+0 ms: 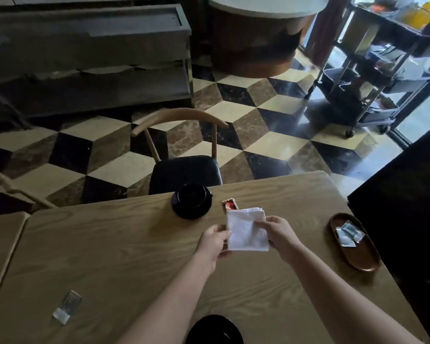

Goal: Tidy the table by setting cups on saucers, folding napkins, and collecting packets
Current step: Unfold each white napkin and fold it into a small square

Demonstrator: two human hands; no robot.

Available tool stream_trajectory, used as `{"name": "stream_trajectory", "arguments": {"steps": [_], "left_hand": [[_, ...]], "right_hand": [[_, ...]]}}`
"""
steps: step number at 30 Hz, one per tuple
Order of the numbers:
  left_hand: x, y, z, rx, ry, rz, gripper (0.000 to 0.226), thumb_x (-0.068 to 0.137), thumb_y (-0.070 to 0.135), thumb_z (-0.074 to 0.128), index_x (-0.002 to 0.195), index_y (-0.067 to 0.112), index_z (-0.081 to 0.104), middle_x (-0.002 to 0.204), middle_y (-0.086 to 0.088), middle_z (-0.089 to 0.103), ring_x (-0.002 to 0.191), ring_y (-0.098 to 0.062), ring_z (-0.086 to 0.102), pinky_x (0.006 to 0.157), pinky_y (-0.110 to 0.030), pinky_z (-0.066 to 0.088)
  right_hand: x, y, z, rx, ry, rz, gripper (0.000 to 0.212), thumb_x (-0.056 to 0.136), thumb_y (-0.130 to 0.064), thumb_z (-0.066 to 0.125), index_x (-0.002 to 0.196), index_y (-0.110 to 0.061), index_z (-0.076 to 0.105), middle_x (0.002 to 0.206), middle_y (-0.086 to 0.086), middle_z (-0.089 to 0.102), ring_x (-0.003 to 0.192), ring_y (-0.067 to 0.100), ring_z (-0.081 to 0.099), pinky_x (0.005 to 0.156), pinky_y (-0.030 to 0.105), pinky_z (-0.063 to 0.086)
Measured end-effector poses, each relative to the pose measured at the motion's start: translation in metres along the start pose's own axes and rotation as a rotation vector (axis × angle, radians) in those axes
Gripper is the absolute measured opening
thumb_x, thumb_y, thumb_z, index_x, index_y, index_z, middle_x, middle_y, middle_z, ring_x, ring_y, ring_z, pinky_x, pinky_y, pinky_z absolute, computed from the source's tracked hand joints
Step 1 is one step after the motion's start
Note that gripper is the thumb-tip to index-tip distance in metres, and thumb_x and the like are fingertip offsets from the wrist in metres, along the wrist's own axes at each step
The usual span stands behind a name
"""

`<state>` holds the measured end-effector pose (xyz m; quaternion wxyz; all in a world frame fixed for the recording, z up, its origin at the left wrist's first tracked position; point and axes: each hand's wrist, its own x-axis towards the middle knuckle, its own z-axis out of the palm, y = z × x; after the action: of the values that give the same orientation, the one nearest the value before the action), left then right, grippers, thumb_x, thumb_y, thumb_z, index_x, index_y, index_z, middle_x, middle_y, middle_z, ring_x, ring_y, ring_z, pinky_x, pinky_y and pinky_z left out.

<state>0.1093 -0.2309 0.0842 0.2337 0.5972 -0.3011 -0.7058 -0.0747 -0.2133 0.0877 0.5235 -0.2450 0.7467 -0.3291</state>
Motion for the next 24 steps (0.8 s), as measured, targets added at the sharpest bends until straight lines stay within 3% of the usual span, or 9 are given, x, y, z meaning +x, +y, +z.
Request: {"name": "stream_trajectory", "arguments": {"steps": [2, 5, 11, 14, 16, 20, 22, 24], "left_hand": [[0.029, 0.007, 0.015, 0.039, 0.045, -0.021, 0.019, 0.088, -0.002, 0.055, 0.083, 0.015, 0.061, 0.075, -0.009, 0.064, 0.059, -0.02, 0.056, 0.052, -0.025, 0.039], [0.075, 0.017, 0.042, 0.131, 0.11, -0.061, 0.024, 0.082, -0.006, 0.053, 0.073, 0.014, 0.061, 0.08, -0.013, 0.063, 0.071, -0.024, 0.057, 0.054, -0.027, 0.037], [0.164, 0.038, 0.09, 0.294, 0.244, -0.039, 0.017, 0.079, -0.003, 0.055, 0.076, 0.013, 0.06, 0.073, -0.01, 0.049, 0.069, -0.021, 0.043, 0.058, -0.031, 0.032], [0.197, 0.044, 0.095, 0.415, 0.337, -0.008, 0.018, 0.074, 0.001, 0.055, 0.064, 0.016, 0.052, 0.068, -0.007, 0.039, 0.069, -0.018, 0.036, 0.06, -0.031, 0.033], [0.211, 0.046, 0.095, 0.494, 0.374, 0.022, 0.02, 0.073, 0.002, 0.053, 0.059, 0.015, 0.05, 0.07, -0.006, 0.031, 0.066, -0.019, 0.035, 0.057, -0.032, 0.035], [0.228, 0.049, 0.092, 0.61, 0.413, 0.081, 0.017, 0.08, 0.007, 0.049, 0.074, 0.004, 0.065, 0.067, -0.016, 0.054, 0.059, -0.026, 0.045, 0.052, -0.043, 0.053], [0.233, 0.05, 0.087, 0.655, 0.434, 0.171, 0.017, 0.084, 0.009, 0.051, 0.074, 0.009, 0.064, 0.075, -0.017, 0.062, 0.064, -0.027, 0.052, 0.04, -0.029, 0.043], [0.234, 0.053, 0.081, 0.673, 0.451, 0.225, 0.018, 0.088, 0.012, 0.052, 0.078, 0.015, 0.067, 0.084, -0.012, 0.066, 0.077, -0.025, 0.058, 0.04, -0.021, 0.04]], "right_hand": [[0.035, -0.005, -0.006, -0.048, -0.008, 0.017, 0.02, 0.083, -0.012, 0.064, 0.094, 0.004, 0.072, 0.08, 0.02, 0.068, 0.073, 0.026, 0.06, 0.067, 0.037, 0.045], [0.09, -0.015, -0.017, -0.137, 0.019, -0.016, 0.016, 0.085, -0.015, 0.064, 0.089, -0.001, 0.073, 0.076, 0.007, 0.068, 0.069, 0.022, 0.061, 0.063, 0.032, 0.044], [0.189, -0.03, -0.037, -0.31, 0.077, -0.069, 0.028, 0.089, -0.021, 0.063, 0.065, -0.007, 0.064, 0.062, 0.003, 0.054, 0.065, 0.019, 0.051, 0.056, 0.031, 0.034], [0.226, -0.03, -0.036, -0.314, 0.071, -0.054, 0.015, 0.089, -0.022, 0.066, 0.088, -0.008, 0.071, 0.081, 0.006, 0.066, 0.079, 0.022, 0.061, 0.067, 0.032, 0.044], [0.242, -0.027, -0.032, -0.298, 0.077, -0.015, 0.02, 0.089, -0.024, 0.067, 0.102, -0.009, 0.07, 0.095, 0.006, 0.07, 0.089, 0.024, 0.065, 0.073, 0.032, 0.048], [0.262, -0.021, -0.023, -0.25, 0.079, 0.012, 0.017, 0.088, -0.022, 0.063, 0.101, -0.011, 0.066, 0.098, 0.005, 0.071, 0.09, 0.024, 0.067, 0.064, 0.03, 0.048], [0.267, -0.021, -0.017, -0.221, 0.081, 0.007, 0.016, 0.088, -0.021, 0.062, 0.102, -0.012, 0.065, 0.099, 0.004, 0.07, 0.088, 0.022, 0.067, 0.058, 0.028, 0.044], [0.27, -0.022, -0.009, -0.189, 0.078, -0.011, 0.015, 0.089, -0.022, 0.063, 0.102, -0.014, 0.064, 0.1, 0.002, 0.069, 0.085, 0.018, 0.065, 0.054, 0.025, 0.043]]}}
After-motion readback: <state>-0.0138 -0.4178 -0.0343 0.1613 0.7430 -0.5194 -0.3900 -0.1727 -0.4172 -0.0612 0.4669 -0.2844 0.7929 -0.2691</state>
